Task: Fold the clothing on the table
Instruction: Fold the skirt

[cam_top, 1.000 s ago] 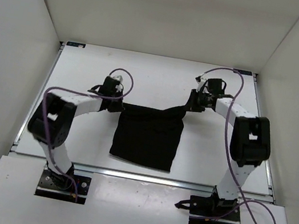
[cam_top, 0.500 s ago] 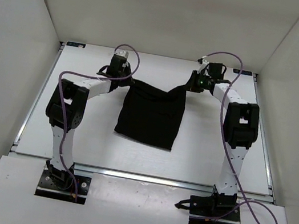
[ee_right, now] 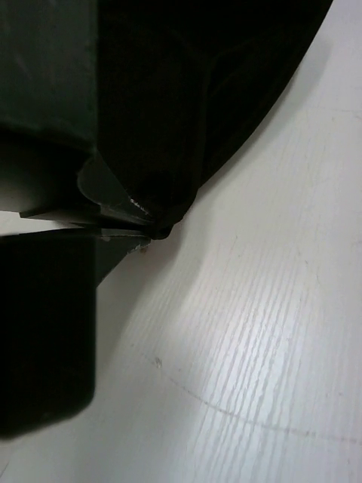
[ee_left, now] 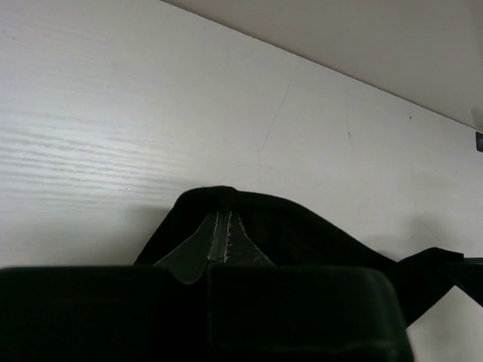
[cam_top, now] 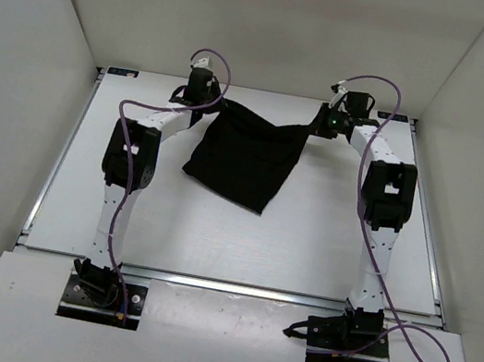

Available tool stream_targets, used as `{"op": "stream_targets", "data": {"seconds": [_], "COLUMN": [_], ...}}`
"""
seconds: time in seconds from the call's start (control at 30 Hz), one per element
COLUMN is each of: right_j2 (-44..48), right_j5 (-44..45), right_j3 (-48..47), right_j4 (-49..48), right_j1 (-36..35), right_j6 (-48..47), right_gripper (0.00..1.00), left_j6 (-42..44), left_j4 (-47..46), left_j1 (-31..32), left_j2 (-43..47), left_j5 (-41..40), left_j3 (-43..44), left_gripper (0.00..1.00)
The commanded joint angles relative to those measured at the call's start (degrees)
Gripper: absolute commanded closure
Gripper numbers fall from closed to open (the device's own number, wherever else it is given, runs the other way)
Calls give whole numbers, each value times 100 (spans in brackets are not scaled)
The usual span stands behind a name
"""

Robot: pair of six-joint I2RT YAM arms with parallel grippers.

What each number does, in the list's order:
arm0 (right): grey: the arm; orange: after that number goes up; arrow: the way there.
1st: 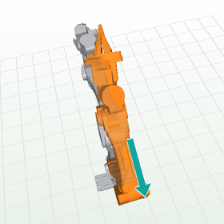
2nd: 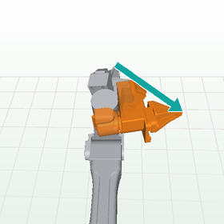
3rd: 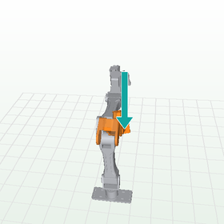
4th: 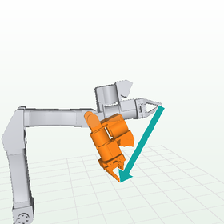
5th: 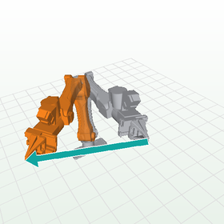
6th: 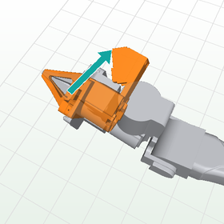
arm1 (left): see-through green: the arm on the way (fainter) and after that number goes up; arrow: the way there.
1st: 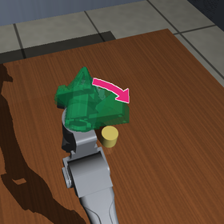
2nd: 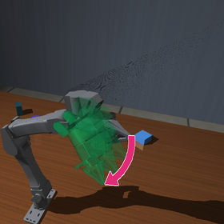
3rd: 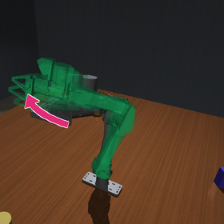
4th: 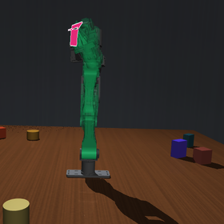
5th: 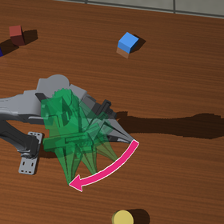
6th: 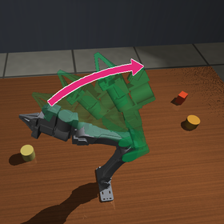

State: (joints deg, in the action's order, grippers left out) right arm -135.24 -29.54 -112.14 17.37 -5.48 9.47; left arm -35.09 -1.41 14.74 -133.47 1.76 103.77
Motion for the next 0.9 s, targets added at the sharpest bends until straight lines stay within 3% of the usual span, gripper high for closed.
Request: {"op": "stream_targets", "data": {"seconds": [0.0,0.17,0.27,0.4,0.47,0.5,0.6,0.7,0.87], "right_j2": [102,655,1479,3236,3950,4440,5652,6377,7222], "right_j5": [27,71,-17,-96,53,-16,-35,246,335], "right_j3": [-632,-2302,-2491,-691,1027,1419,3824,5390,6809], "right_j4": [144,732,1014,682,349,172,-197,-207,-198], "right_j1": [134,424,521,512,381,346,84,-295,-999], "right_j6": [28,54,-59,-297,-499,-499,-455,-307,202], "right_gripper": [99,100,100,100,100,100,100,100,100], "left_j6": [221,635,810,916,934,873,803,732,188], "left_j4": [737,1678,1688,812,329,247,44,341,940], "left_j1": [20,160,248,529,679,801,1179,1609,2059], "left_j2": [32,328,1240,2859,3998,4465,5538,6453,7466], "left_j5": [202,255,264,273,168,123,-18,-149,-308], "left_j3": [1062,2691,2441,307,-1491,-1874,-3840,-4959,-5954], "left_gripper": [100,100,100,100,100,100,100,100,100]}}
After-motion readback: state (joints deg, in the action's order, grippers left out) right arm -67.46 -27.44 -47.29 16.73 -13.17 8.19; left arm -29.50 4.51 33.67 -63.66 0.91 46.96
